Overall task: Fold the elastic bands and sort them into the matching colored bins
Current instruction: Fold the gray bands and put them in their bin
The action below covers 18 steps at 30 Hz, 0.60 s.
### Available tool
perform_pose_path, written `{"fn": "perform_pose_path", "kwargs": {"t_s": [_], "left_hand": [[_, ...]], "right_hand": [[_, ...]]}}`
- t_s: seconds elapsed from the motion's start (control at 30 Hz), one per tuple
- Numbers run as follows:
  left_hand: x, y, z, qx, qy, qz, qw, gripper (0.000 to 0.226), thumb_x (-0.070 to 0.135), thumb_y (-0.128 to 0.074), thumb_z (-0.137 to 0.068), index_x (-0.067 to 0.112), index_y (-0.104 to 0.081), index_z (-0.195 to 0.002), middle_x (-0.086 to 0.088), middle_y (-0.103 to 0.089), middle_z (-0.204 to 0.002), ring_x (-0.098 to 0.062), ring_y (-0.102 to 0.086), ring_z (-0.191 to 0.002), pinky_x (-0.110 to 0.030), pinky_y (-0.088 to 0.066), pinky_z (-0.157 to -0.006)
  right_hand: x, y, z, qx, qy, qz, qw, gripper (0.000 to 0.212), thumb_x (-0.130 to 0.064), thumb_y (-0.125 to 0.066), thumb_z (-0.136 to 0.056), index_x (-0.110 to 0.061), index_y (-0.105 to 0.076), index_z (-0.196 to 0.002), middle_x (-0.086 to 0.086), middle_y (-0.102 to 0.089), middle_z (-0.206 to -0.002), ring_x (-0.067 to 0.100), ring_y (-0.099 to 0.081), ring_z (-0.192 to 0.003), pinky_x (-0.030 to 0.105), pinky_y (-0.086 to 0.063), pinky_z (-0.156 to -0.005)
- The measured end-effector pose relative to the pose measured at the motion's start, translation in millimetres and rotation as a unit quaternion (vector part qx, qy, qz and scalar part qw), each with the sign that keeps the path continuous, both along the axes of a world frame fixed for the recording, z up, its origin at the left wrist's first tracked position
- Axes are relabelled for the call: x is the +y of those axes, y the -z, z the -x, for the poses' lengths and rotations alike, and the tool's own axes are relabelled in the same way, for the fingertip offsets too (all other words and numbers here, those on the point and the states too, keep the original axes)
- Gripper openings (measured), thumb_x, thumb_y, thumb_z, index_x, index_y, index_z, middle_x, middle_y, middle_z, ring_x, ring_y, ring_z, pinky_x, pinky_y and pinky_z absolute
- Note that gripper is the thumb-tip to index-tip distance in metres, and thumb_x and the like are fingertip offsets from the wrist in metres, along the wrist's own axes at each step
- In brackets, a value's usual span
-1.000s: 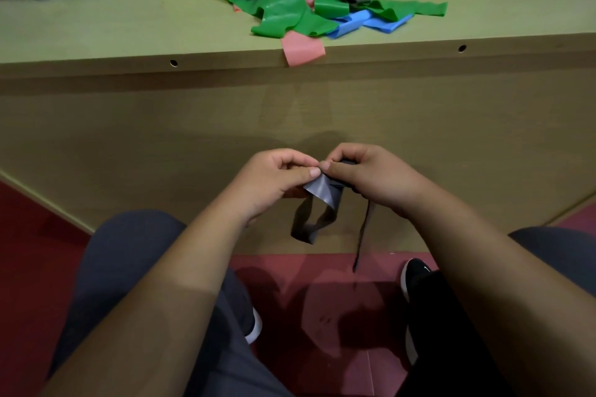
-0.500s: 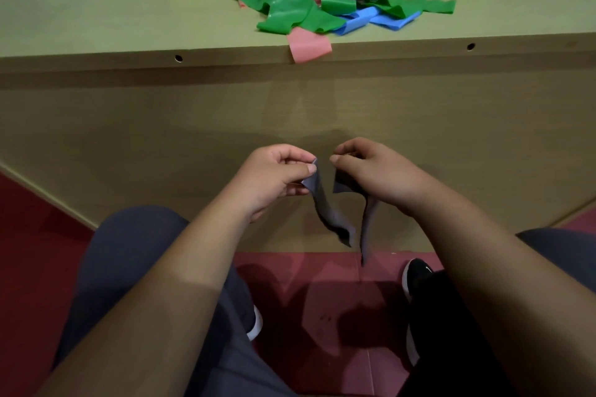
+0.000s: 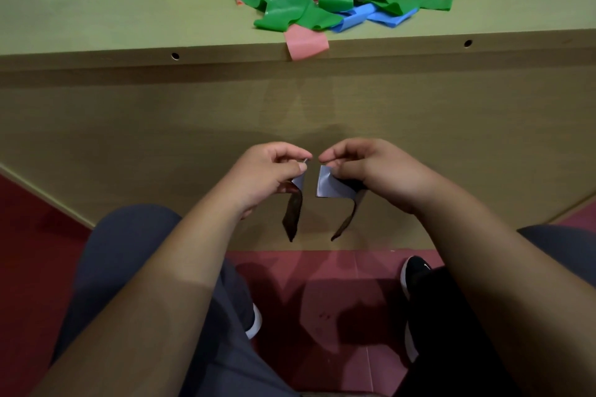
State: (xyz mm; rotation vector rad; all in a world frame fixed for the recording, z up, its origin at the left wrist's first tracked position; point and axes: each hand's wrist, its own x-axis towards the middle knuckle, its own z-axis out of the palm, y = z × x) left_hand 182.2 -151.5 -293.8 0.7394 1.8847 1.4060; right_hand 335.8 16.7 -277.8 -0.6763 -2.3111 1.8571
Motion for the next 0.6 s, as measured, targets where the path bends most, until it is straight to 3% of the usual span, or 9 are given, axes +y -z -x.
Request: {"fn": "perform_pose_path", "kwargs": {"t_s": [0.2, 0.33, 0.6], "left_hand": [[1.6, -2.6, -2.8, -0.039, 0.005, -0.013, 0.999, 0.022, -0.001, -0.068, -0.098, 0.018, -0.078, -0.102, -0.002, -0.076, -0.092, -0.013, -0.071, -0.086, -0.03, -0.061, -0.073], [2.9, -4.5, -6.8, -0.069, 0.004, -0.016, 0.997, 0.018, -0.001, -0.069, -0.097, 0.015, -0.075, -0.103, -0.002, -0.076, -0.09, -0.012, -0.072, -0.082, -0.031, -0.062, -0.073], [0.5, -7.5, -8.2, -0.115, 0.01, -0.033, 0.993, 0.014, 0.006, -0.07, -0.098, 0.012, -0.076, -0.109, -0.006, -0.079, -0.098, -0.017, -0.074, -0.089, -0.034, -0.061, -0.078]], "right_hand": [[-5.2, 0.9, 2.7, 0.04, 0.002, 0.056, 0.998, 0.022, 0.003, -0.066, -0.099, -0.009, -0.076, -0.114, -0.002, -0.074, -0.088, 0.005, -0.065, -0.081, 0.014, -0.049, -0.071], [-10.1, 2.6, 5.1, 0.055, 0.011, 0.088, 0.995, 0.023, 0.007, -0.064, -0.099, -0.008, -0.074, -0.113, -0.009, -0.076, -0.082, -0.002, -0.068, -0.075, 0.009, -0.049, -0.066], [-13.4, 5.0, 8.8, 0.077, 0.037, 0.1, 0.991, 0.022, 0.006, -0.064, -0.1, -0.012, -0.074, -0.107, -0.006, -0.076, -0.086, -0.001, -0.068, -0.077, 0.012, -0.051, -0.068]]}}
